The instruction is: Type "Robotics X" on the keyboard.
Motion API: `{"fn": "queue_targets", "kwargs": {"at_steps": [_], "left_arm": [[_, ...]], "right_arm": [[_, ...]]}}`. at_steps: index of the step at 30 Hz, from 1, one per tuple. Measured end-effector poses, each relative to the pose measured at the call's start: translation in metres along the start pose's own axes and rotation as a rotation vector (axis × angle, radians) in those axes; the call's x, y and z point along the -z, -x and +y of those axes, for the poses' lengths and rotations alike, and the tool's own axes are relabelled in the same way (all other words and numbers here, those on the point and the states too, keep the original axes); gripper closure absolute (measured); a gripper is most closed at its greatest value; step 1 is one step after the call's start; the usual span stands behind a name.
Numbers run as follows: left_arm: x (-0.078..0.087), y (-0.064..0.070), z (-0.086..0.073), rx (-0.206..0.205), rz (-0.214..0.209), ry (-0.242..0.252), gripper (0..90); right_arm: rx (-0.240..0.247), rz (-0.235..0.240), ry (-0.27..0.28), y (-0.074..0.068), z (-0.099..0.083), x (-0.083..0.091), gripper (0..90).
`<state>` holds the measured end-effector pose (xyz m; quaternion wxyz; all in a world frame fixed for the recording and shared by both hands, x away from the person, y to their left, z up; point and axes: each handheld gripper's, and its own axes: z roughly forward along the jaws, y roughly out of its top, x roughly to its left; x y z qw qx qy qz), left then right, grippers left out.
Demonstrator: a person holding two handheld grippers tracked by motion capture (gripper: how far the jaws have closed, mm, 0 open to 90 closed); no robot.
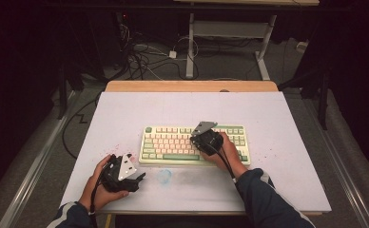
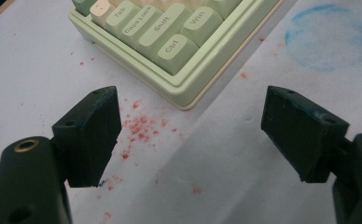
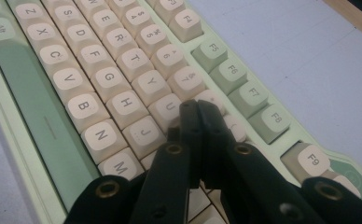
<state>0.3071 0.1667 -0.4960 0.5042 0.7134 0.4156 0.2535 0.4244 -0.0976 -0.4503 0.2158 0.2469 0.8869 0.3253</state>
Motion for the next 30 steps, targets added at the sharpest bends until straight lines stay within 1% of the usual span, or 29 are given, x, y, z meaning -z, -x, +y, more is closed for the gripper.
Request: {"fn": "queue_targets", "kwargs": {"at_steps": [2, 5, 7, 9, 11, 12, 14, 15, 17, 19, 21, 23, 25, 27, 28, 30], "left_arm": [[0.0, 0.0, 0.0, 0.0, 0.0, -0.001, 18.7], [0.0, -0.001, 0.0, 0.0, 0.001, -0.005, 18.7], [-0.001, 0.0, -0.001, -0.001, 0.001, -0.009, 18.7], [-0.001, 0.0, -0.001, 0.0, 0.0, -0.009, 18.7], [-0.001, 0.0, -0.001, 0.0, 0.002, -0.01, 18.7], [-0.002, 0.0, -0.001, 0.0, 0.002, -0.011, 18.7], [-0.002, 0.0, -0.001, 0.002, 0.003, -0.016, 18.7], [-0.002, 0.0, -0.001, 0.002, 0.004, -0.015, 18.7], [-0.002, -0.001, -0.001, 0.003, 0.005, -0.016, 18.7], [-0.002, -0.001, -0.001, 0.006, 0.006, -0.014, 18.7], [-0.001, -0.002, -0.001, 0.006, 0.006, -0.015, 18.7], [-0.002, -0.002, -0.001, 0.003, 0.008, -0.017, 18.7], [-0.002, -0.003, -0.001, 0.006, 0.007, -0.018, 18.7], [-0.002, -0.003, -0.002, 0.003, 0.008, -0.02, 18.8], [-0.002, -0.003, -0.002, 0.002, 0.008, -0.022, 18.7], [-0.002, -0.003, -0.002, 0.002, 0.007, -0.022, 18.7]], "right_arm": [[-0.011, 0.005, 0.012, 0.001, -0.001, 0.002, 89.2], [-0.029, 0.006, 0.041, 0.003, 0.0, 0.008, 87.9], [-0.039, 0.015, 0.064, 0.003, -0.001, 0.012, 86.9], [-0.042, 0.004, 0.082, 0.003, -0.001, 0.015, 85.6], [-0.049, 0.004, 0.099, 0.004, -0.001, 0.019, 84.4], [-0.052, -0.001, 0.107, 0.004, -0.001, 0.021, 83.4], [-0.066, 0.003, 0.129, 0.006, -0.002, 0.025, 81.2], [-0.065, -0.002, 0.133, 0.006, -0.002, 0.027, 79.5], [-0.066, 0.005, 0.147, 0.006, -0.003, 0.031, 76.9], [-0.061, -0.006, 0.156, 0.006, -0.003, 0.034, 72.3], [-0.06, -0.003, 0.173, 0.006, -0.003, 0.038, 67.9], [-0.052, -0.017, 0.185, 0.006, -0.004, 0.042, 60.3], [-0.053, -0.019, 0.202, 0.007, -0.004, 0.047, 54.8], [-0.043, -0.036, 0.22, 0.007, -0.005, 0.051, 48.3], [-0.043, -0.041, 0.23, 0.007, -0.006, 0.054, 46.4], [-0.038, -0.059, 0.239, 0.007, -0.007, 0.058, 40.4]]}}
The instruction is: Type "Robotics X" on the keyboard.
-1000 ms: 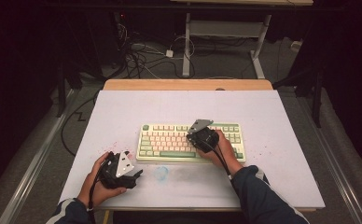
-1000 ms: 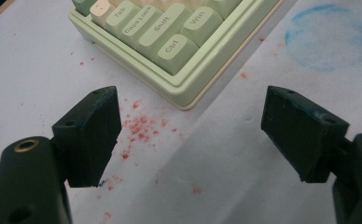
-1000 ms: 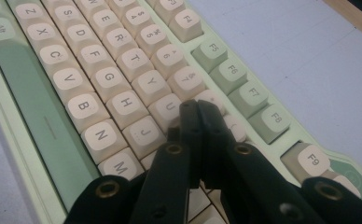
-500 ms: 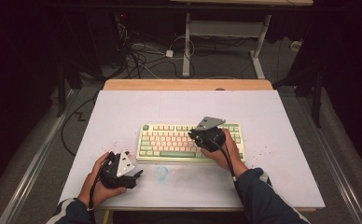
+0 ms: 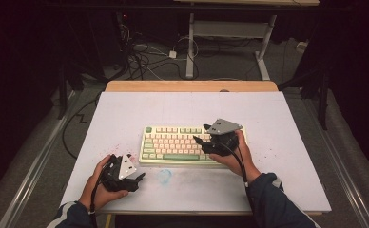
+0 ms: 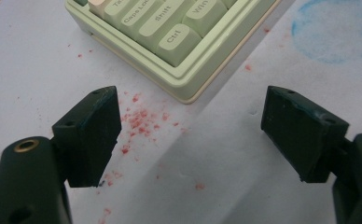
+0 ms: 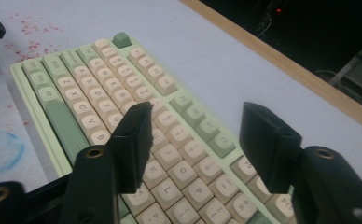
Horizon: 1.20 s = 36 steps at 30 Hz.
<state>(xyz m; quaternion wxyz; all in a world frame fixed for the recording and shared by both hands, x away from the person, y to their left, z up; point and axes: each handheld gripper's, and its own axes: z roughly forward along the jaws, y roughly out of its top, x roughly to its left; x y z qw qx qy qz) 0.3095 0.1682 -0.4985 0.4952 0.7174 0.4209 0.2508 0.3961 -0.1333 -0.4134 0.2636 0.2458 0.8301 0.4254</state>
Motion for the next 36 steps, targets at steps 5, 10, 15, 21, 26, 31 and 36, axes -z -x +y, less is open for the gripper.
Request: {"fn": "queue_targets", "kwargs": {"at_steps": [5, 10, 15, 21, 26, 31, 36], "left_arm": [[0.0, 0.0, 0.0, 0.002, 0.0, -0.004, 18.7], [0.0, 0.0, 0.0, 0.002, 0.002, -0.003, 18.7], [0.0, -0.001, 0.0, 0.0, 0.005, -0.001, 18.7], [0.001, -0.002, 0.001, -0.002, 0.016, 0.001, 18.7], [0.004, -0.006, 0.007, 0.003, 0.037, 0.033, 20.5], [0.003, -0.007, 0.007, 0.005, 0.049, 0.031, 22.4], [0.004, -0.008, 0.007, 0.003, 0.053, 0.031, 26.2]], "right_arm": [[0.011, -0.057, 0.032, 0.001, -0.001, 0.012, 31.1], [0.002, -0.082, 0.049, 0.003, -0.005, 0.023, 26.8], [-0.001, -0.112, 0.051, 0.005, -0.011, 0.033, 23.0], [-0.009, -0.141, 0.07, 0.008, -0.021, 0.048, 23.0], [-0.004, -0.164, 0.068, 0.01, -0.032, 0.06, 23.6], [-0.011, -0.189, 0.066, 0.012, -0.044, 0.07, 24.1], [-0.009, -0.207, 0.072, 0.013, -0.054, 0.081, 24.2]]}}
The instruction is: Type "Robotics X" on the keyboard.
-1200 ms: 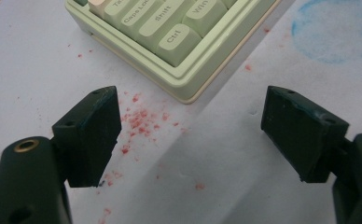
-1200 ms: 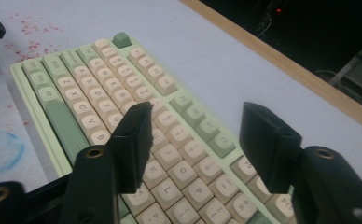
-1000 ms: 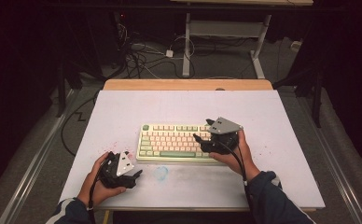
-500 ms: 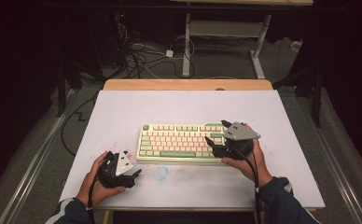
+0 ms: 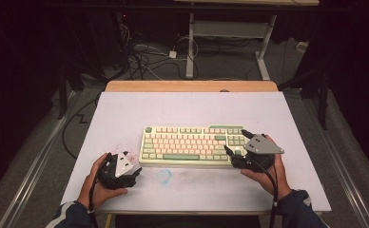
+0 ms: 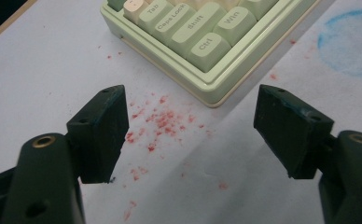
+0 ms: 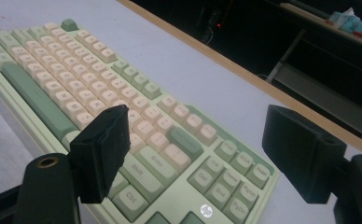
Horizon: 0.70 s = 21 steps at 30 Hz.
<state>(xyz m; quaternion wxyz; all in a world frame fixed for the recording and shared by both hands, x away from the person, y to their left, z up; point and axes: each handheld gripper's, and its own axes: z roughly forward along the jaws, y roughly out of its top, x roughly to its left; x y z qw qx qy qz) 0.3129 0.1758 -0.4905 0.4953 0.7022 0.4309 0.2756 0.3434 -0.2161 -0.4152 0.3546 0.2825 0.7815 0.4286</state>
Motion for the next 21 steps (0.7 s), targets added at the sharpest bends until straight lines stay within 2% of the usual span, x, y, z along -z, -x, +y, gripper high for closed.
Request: {"fn": "queue_targets", "kwargs": {"at_steps": [10, 14, 16, 18, 21], "left_arm": [[-0.001, -0.003, 0.009, 0.023, -0.012, 0.003, 36.6], [-0.001, -0.003, 0.014, 0.065, -0.036, 0.008, 42.0], [0.0, -0.003, 0.015, 0.07, -0.038, -0.003, 47.5], [0.001, -0.002, 0.017, 0.102, -0.053, 0.003, 55.3], [0.001, -0.002, 0.022, 0.122, -0.06, -0.003, 68.9]], "right_arm": [[-0.012, -0.021, -0.026, 0.005, -0.021, 0.015, 24.4], [-0.033, -0.015, -0.043, 0.005, -0.031, 0.021, 24.6], [-0.04, -0.012, -0.056, 0.002, -0.037, 0.024, 24.6], [-0.047, -0.005, -0.062, -0.001, -0.042, 0.027, 24.6], [-0.053, 0.013, -0.086, -0.006, -0.049, 0.032, 24.6]]}}
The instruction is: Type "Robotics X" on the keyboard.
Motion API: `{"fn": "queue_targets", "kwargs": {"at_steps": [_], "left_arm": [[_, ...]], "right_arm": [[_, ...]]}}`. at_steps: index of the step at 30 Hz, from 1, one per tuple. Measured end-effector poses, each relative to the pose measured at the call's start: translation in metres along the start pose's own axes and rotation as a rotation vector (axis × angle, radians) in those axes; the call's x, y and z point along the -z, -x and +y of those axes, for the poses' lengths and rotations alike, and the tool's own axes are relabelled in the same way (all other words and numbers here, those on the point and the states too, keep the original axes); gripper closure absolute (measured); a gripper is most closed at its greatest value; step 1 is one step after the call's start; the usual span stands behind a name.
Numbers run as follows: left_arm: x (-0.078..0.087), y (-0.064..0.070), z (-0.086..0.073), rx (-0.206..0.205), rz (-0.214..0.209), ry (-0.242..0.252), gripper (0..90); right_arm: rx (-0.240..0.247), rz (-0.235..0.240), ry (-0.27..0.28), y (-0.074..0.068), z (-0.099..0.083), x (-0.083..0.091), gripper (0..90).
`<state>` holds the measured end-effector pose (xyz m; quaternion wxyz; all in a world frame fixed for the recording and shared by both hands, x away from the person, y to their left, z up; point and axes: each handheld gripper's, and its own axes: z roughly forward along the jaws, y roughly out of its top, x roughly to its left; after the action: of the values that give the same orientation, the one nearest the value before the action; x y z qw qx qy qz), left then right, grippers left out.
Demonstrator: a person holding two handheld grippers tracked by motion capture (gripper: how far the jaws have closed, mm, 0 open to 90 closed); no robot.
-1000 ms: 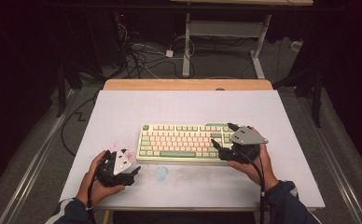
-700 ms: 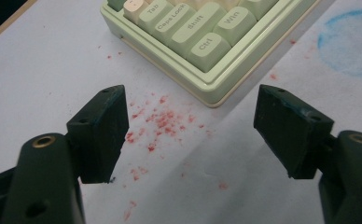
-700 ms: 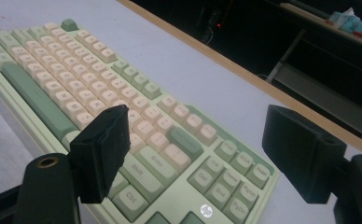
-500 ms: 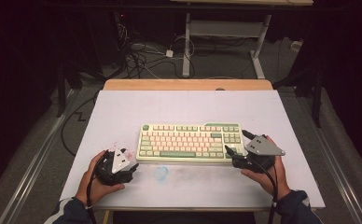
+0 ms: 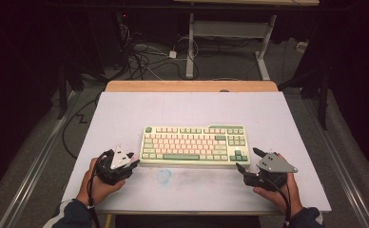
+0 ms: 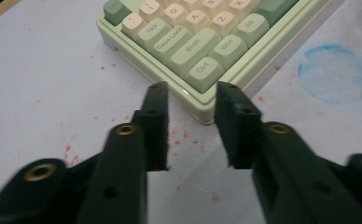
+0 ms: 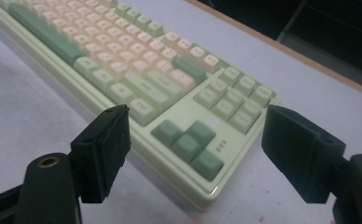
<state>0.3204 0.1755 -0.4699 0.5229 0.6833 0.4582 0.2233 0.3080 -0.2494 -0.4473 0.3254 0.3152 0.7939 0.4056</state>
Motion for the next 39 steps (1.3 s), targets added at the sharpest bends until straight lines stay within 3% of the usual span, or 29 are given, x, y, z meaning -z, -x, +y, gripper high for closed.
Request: {"fn": "queue_targets", "kwargs": {"at_steps": [2, 5, 16, 25, 29, 39], "left_arm": [[-0.001, 0.001, 0.003, 0.019, -0.006, -0.01, 77.4], [-0.002, 0.004, 0.007, 0.037, -0.033, -0.021, 87.2], [-0.016, 0.023, 0.026, 0.007, -0.098, -0.039, 87.4], [-0.041, 0.044, 0.042, -0.043, -0.149, -0.052, 87.4], [-0.056, 0.051, 0.046, -0.046, -0.168, -0.065, 87.4], [-0.085, 0.063, 0.039, -0.078, -0.187, -0.146, 87.4]], "right_arm": [[-0.019, 0.029, -0.016, -0.002, -0.002, 0.002, 24.6], [-0.013, 0.037, -0.017, -0.005, -0.003, 0.004, 24.8], [0.005, 0.021, -0.013, -0.006, -0.003, 0.001, 25.0], [0.036, 0.008, -0.025, -0.01, -0.004, -0.003, 25.0], [0.04, 0.01, -0.03, -0.01, -0.005, -0.005, 25.0], [0.04, 0.011, -0.041, -0.009, -0.006, -0.005, 25.0]]}}
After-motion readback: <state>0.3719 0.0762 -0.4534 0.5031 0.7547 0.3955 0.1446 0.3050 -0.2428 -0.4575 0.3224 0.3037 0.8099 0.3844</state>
